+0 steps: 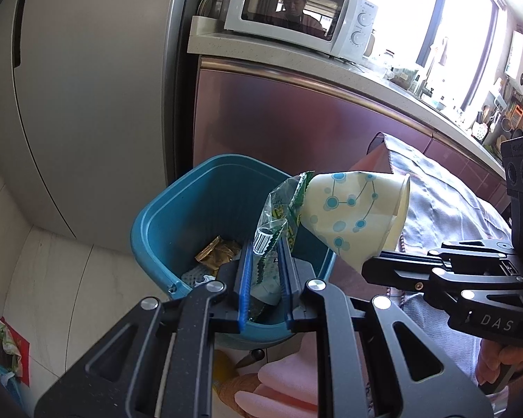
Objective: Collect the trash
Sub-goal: 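Open both tools over the teal bin to drop the wrapper and cup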
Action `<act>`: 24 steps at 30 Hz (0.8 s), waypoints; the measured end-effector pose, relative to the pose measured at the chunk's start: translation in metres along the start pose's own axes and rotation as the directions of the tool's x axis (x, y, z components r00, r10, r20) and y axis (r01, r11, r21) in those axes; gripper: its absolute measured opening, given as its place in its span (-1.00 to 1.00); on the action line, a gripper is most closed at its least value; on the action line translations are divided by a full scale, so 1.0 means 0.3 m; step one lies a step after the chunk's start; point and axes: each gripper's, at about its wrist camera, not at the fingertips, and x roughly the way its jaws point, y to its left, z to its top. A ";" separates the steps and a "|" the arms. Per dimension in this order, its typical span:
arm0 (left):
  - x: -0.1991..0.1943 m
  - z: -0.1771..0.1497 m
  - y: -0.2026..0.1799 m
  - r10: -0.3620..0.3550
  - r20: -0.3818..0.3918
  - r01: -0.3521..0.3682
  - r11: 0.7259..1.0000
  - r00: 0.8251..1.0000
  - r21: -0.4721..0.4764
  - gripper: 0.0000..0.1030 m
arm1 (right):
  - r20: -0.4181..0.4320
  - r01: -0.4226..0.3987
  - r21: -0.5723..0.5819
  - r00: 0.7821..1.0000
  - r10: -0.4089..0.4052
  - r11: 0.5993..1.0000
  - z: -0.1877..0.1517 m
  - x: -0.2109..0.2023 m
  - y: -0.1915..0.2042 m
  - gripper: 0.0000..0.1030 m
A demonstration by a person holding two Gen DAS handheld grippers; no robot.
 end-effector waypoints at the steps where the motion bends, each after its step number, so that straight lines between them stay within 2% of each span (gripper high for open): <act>1: 0.007 0.000 0.000 0.002 -0.003 -0.002 1.000 1.000 -0.002 -0.71 | -0.004 0.002 -0.001 1.000 -0.002 1.000 -0.003 0.000 -0.002 -0.96; 19: 0.125 -0.017 0.023 0.036 -0.064 -0.037 0.999 0.997 -0.018 -0.71 | -0.047 0.011 0.003 0.999 -0.011 1.000 0.006 0.067 -0.003 -0.94; 24: 0.161 -0.021 0.024 0.046 -0.082 -0.048 0.999 0.996 -0.018 -0.46 | -0.050 0.000 0.036 0.999 0.001 0.999 0.012 0.075 -0.029 -0.87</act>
